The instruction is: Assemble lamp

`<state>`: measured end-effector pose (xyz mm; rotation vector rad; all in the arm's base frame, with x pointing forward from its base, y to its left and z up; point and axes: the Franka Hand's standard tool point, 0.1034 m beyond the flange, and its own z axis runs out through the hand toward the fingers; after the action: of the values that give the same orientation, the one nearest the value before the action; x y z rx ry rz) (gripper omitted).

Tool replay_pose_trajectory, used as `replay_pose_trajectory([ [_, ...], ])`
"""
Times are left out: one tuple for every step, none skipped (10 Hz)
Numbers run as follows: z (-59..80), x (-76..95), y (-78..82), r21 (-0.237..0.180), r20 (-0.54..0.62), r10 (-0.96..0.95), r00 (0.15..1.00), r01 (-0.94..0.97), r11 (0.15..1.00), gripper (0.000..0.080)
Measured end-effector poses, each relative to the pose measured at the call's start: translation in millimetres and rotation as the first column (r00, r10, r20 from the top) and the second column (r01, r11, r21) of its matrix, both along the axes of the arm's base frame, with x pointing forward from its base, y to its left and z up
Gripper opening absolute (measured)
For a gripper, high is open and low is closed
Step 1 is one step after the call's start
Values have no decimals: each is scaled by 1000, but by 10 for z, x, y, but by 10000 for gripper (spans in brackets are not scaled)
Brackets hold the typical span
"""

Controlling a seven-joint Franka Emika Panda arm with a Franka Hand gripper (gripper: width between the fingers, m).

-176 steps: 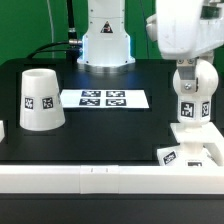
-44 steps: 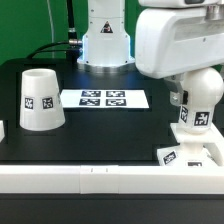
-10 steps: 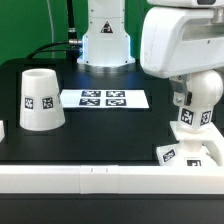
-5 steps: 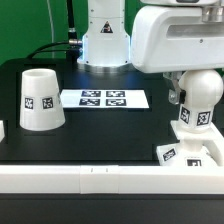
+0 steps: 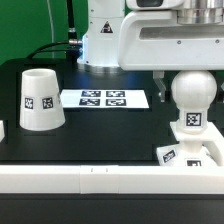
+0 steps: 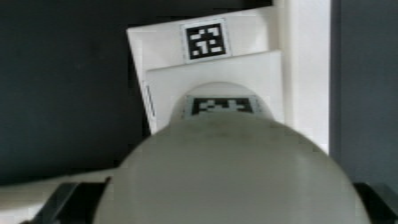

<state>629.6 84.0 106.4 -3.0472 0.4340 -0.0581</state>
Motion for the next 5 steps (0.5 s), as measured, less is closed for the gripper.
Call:
replay_pose_trajectory([
  [-5, -5, 11, 18, -10, -104, 995, 104, 994, 576],
  [-13, -12, 29, 31, -24, -209, 978, 210, 977, 576],
  [-13, -12, 31, 32, -29, -259, 965, 260, 965, 576],
  [-13, -12, 32, 33, -33, -296, 955, 297, 954, 576],
  [-13, -13, 40, 39, -42, -372, 927, 374, 927, 576],
])
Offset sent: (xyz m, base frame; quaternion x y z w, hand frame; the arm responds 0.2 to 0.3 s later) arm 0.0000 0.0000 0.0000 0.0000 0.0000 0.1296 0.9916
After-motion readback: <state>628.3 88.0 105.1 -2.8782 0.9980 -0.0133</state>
